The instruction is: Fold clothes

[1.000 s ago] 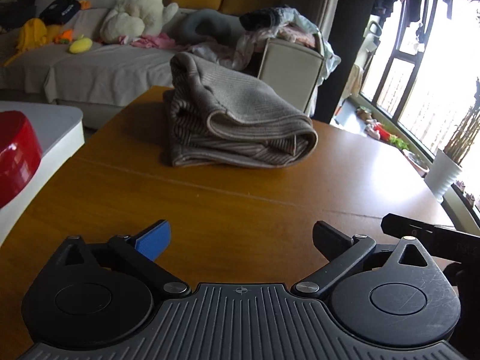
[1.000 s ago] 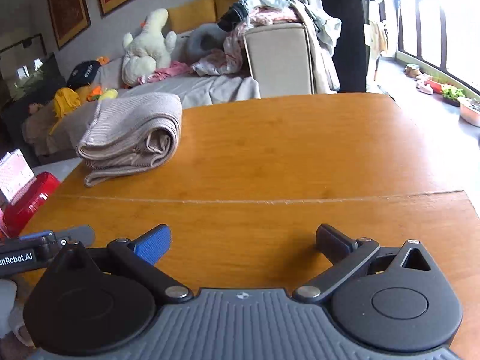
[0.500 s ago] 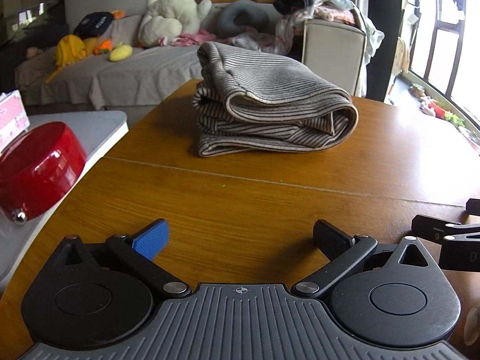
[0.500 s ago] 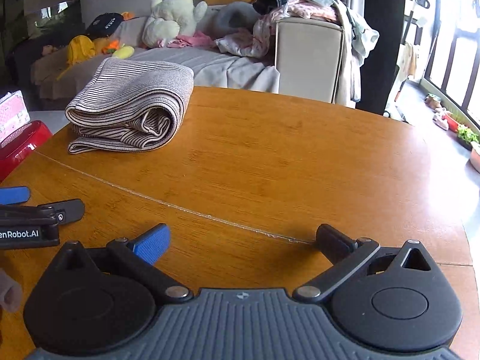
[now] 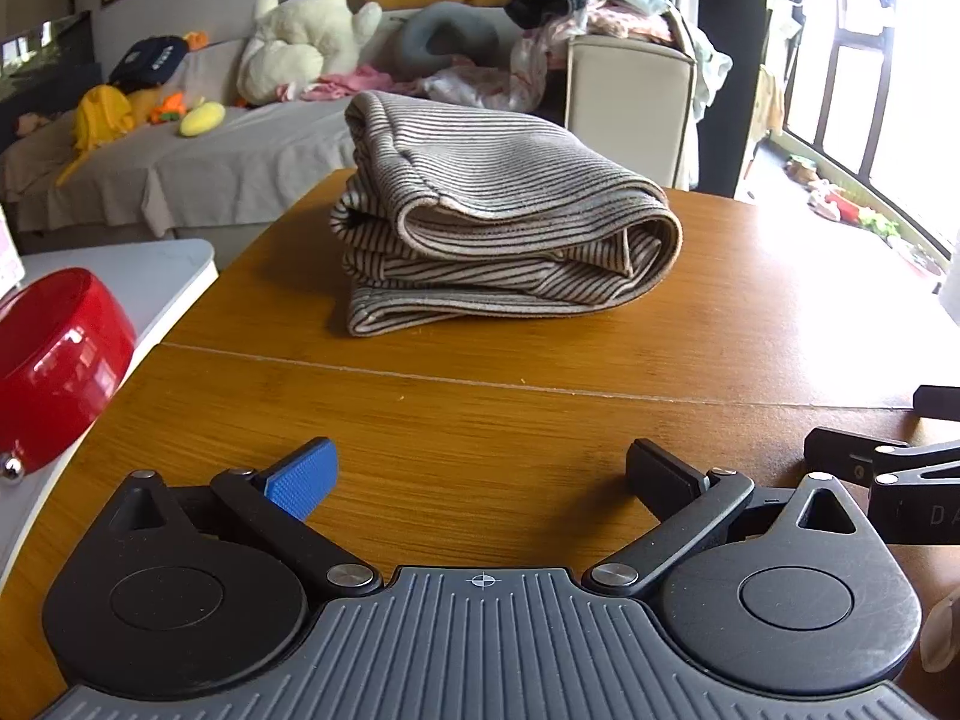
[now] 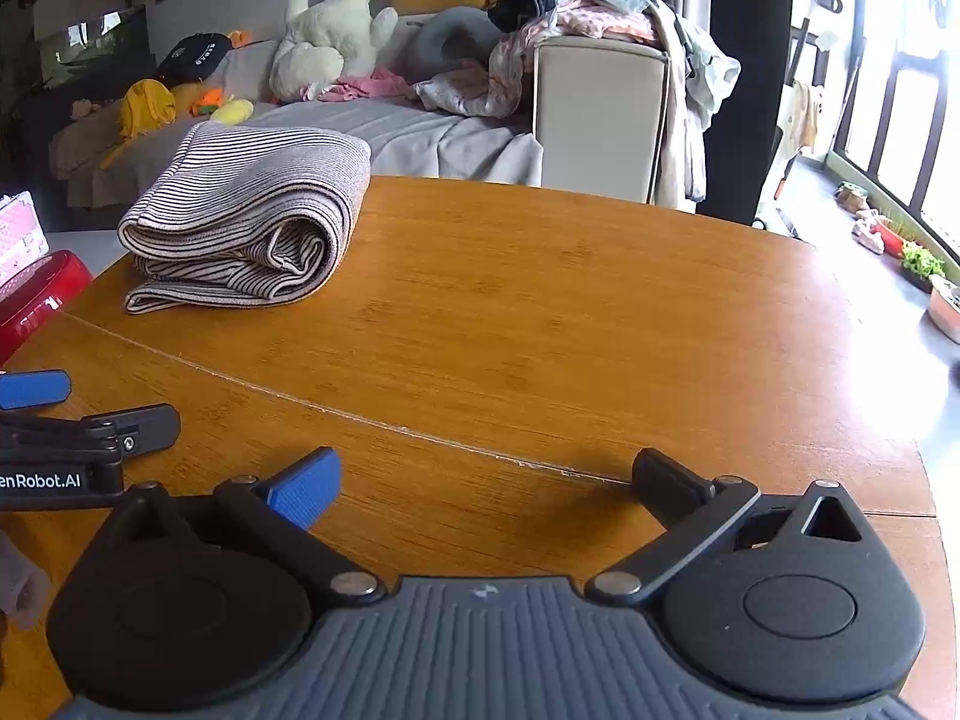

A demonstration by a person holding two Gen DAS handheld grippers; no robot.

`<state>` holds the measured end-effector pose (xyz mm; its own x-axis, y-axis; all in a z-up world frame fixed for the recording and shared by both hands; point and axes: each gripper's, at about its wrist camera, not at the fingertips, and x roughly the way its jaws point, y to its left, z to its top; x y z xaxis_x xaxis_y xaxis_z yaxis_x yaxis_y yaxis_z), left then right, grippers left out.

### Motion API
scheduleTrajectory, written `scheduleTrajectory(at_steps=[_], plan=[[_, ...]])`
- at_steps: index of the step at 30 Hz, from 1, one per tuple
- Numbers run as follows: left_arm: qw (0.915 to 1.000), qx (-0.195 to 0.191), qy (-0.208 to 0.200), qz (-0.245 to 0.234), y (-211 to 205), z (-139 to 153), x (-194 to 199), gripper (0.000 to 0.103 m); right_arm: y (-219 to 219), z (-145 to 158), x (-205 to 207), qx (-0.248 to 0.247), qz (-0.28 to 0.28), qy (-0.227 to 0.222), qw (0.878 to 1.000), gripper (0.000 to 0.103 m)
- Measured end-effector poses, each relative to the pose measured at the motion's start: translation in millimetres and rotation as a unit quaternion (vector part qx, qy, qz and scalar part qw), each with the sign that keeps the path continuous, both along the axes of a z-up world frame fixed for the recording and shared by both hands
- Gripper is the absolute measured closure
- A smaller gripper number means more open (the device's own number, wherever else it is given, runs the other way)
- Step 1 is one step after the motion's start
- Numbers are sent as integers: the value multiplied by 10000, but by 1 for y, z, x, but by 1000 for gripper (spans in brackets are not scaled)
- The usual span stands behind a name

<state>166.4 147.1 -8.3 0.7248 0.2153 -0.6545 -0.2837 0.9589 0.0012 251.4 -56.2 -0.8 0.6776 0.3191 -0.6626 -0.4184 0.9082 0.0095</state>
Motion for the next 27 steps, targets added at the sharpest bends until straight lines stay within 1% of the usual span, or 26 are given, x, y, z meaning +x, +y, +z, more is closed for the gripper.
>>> scheduleTrajectory(at_steps=[27], plan=[[10000,-6,-2,-10,2,0,2,0,0,-1,1,0,1,-4,10000,0]])
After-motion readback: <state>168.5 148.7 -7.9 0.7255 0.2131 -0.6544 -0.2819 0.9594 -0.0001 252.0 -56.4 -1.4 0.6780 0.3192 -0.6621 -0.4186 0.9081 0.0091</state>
